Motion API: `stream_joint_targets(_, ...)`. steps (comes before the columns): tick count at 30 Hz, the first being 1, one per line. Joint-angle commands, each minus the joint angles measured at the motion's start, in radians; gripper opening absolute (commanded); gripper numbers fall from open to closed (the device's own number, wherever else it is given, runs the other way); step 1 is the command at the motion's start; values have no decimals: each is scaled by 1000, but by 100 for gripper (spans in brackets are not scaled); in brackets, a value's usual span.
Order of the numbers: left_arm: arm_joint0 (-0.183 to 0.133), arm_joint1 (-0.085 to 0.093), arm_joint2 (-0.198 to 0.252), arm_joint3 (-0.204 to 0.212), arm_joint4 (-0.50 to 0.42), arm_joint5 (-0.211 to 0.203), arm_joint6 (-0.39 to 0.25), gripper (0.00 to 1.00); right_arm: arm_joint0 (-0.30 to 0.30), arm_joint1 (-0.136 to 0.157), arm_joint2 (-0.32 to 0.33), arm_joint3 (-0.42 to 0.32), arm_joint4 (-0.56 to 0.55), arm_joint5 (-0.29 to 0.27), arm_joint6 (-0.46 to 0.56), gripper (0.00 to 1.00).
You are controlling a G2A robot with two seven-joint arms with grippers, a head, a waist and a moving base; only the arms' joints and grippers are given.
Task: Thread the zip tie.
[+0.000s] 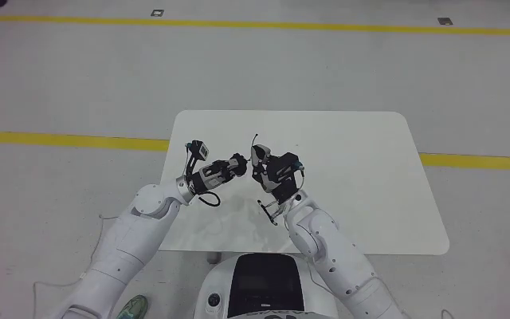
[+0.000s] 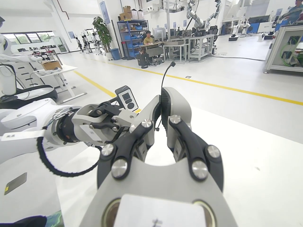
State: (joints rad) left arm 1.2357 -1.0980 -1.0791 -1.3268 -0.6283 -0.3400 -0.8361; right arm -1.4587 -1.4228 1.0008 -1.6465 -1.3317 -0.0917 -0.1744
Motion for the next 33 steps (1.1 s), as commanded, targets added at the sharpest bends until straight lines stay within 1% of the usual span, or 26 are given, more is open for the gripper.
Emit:
stream_joint_targets(1, 0, 0, 0, 0, 0, 0, 0, 0, 1, 0, 0, 1, 1, -2, 2, 0)
stream_joint_targets(16, 0, 0, 0, 0, 0, 0, 0, 0, 7, 2, -1, 7, 4, -15, 13, 0)
stream_joint_targets(23, 0, 0, 0, 0, 0, 0, 0, 0, 5, 3, 1, -1, 4, -12, 4, 0)
stream_joint_targets(33, 0, 0, 0, 0, 0, 0, 0, 0, 8, 2, -2, 6, 2, -2, 1, 0)
